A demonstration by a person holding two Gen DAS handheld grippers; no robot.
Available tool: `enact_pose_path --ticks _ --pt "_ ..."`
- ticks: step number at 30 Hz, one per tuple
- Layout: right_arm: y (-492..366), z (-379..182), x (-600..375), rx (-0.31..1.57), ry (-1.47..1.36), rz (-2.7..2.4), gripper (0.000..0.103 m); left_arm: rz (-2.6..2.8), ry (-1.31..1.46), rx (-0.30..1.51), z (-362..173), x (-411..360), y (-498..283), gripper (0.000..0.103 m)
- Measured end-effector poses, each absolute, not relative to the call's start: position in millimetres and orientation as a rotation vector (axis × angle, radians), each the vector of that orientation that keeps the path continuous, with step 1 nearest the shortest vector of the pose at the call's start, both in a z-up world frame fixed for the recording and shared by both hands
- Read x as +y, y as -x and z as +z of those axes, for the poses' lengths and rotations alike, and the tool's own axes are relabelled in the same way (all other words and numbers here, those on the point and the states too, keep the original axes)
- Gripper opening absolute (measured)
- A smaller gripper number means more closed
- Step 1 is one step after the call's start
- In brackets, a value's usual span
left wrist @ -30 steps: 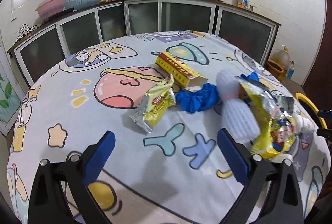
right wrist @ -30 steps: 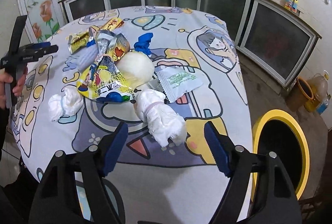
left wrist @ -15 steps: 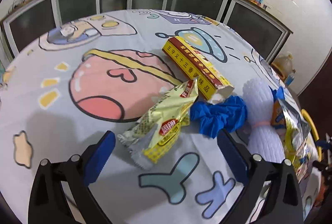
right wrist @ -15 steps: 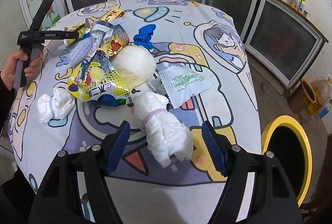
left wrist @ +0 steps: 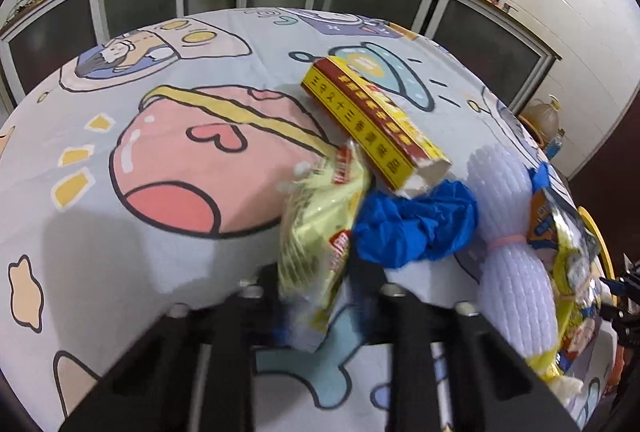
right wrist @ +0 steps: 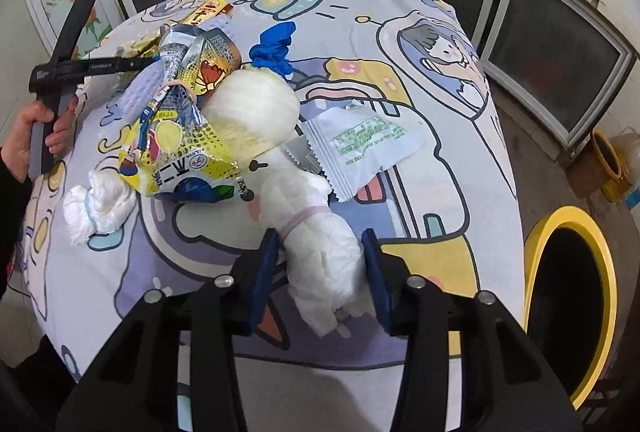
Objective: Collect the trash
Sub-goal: 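Grasp the yellow snack wrapper with the left tool while the right tool grasps the white tissue bundle, then drop the tissue bundle from the right tool and the wrapper from the left tool into the bin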
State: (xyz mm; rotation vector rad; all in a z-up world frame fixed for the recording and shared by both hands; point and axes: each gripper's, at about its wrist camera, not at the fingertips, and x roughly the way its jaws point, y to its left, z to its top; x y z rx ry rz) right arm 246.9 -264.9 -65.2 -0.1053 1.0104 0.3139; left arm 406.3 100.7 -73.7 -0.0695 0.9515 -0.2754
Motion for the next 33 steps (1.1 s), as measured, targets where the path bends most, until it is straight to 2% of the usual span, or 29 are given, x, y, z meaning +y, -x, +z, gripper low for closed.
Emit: enact_pose_path --ticks 2,14,21,33 --pt "-244.4 -63.0 -267.6 1.018 0.077 0.326 0.038 -0.280 0.075 0.949 -71.4 103.3 -401.0 0.016" --pt "-196.9 -31.9 -282.7 0.965 -0.051 0.364 0.038 -0.290 0.106 0.846 -18.9 123.0 -325.6 0.016" --pt "-173.7 -21.7 -290.5 0.936 -0.085 0.365 0.038 -0.307 0.100 0.836 -6.6 116.8 -282.7 0.016" --pt "-142.6 -18.0 -333.1 0.892 -0.163 0.286 0.038 -0.441 0.045 0.838 4.8 47.8 -252.8 0.016"
